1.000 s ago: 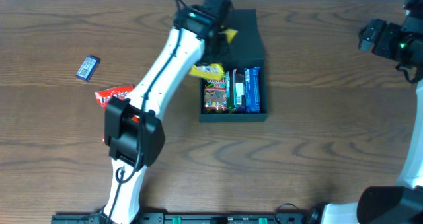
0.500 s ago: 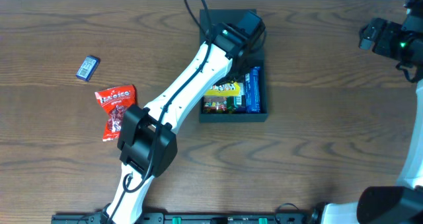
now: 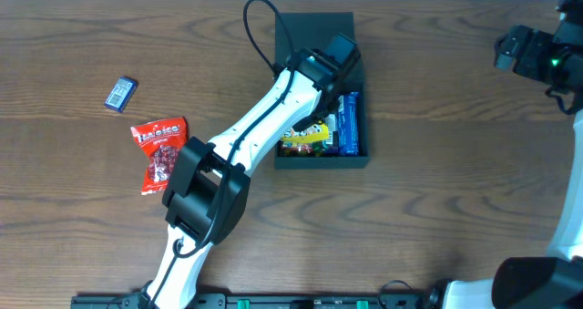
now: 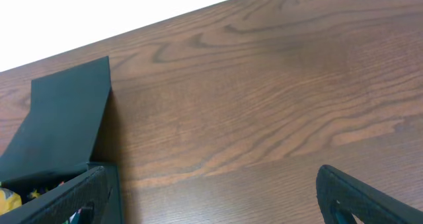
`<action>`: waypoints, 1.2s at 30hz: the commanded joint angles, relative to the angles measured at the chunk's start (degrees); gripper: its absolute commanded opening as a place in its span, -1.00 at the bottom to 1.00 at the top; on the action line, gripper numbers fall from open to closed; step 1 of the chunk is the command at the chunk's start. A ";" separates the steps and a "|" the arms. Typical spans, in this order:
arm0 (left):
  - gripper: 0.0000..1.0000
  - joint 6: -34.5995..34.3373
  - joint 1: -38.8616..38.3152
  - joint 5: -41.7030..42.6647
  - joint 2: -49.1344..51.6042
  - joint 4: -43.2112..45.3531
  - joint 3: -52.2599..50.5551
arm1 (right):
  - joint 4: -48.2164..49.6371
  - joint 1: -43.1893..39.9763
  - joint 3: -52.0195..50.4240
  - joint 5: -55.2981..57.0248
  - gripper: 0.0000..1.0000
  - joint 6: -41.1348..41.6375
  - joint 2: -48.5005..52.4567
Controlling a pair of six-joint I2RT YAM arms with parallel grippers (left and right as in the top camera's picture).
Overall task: Pack container
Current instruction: 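Carry the yellow bag into the box and lower it, then release the yellow bag and retract the left gripper left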
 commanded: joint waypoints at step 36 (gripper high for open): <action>-0.88 21.40 0.07 -7.56 0.24 3.06 2.60 | -0.04 -0.48 -0.35 -0.24 0.98 -0.31 0.04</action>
